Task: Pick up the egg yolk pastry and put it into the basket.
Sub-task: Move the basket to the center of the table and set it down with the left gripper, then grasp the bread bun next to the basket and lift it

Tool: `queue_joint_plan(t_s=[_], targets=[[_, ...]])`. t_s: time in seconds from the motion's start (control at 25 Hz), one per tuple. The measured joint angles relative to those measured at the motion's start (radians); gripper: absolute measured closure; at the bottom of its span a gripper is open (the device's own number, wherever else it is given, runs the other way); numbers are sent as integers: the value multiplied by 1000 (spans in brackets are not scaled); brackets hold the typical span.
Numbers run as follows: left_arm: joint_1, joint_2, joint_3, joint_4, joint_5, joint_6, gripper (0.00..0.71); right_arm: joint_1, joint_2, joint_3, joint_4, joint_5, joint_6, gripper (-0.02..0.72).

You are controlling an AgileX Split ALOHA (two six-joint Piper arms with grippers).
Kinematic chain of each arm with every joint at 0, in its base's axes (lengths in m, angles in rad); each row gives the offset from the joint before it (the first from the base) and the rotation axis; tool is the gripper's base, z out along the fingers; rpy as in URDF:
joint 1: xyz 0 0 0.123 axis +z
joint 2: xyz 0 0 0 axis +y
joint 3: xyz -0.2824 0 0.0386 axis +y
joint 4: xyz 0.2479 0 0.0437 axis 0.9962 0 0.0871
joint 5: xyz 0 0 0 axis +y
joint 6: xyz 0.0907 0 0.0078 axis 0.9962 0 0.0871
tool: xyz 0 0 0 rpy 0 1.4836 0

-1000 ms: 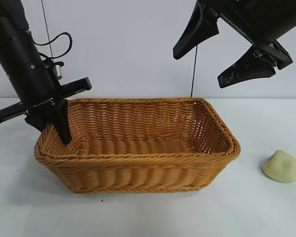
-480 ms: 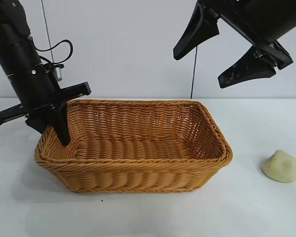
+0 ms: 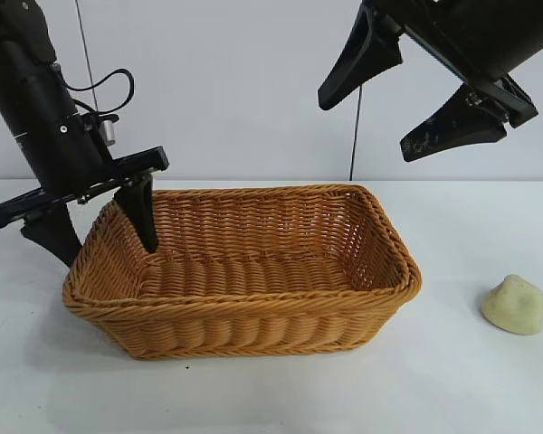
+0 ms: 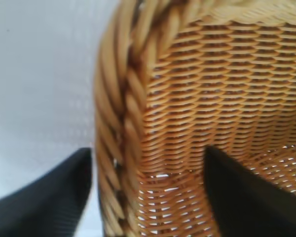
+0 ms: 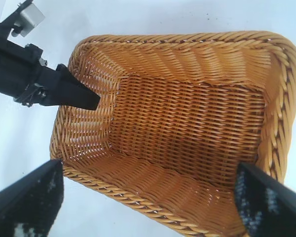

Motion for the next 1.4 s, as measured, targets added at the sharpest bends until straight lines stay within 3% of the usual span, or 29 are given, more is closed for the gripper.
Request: queue_joint_plan(t_s=[0.24, 0.52, 0.68, 0.88, 1.04, 1.2, 1.4], targets=[[0, -100, -76, 36, 48, 0, 120, 0, 0, 0, 0, 5, 2, 34], [9, -224, -133, 252, 55, -45, 119, 0, 0, 0, 0, 12, 2, 34], [75, -229, -136, 328, 88, -50, 119, 0, 0, 0, 0, 12, 2, 34], [200, -229, -136, 357, 117, -49, 123, 0, 0, 0, 0, 12, 2, 34], [240, -229, -136, 360, 148, -26, 123, 0, 0, 0, 0, 12, 2, 34], [249, -246, -118, 367, 156, 15, 123, 0, 0, 0, 0, 12, 2, 34], [249, -379, 22, 370, 156, 22, 123, 0, 0, 0, 0, 13, 2, 34]])
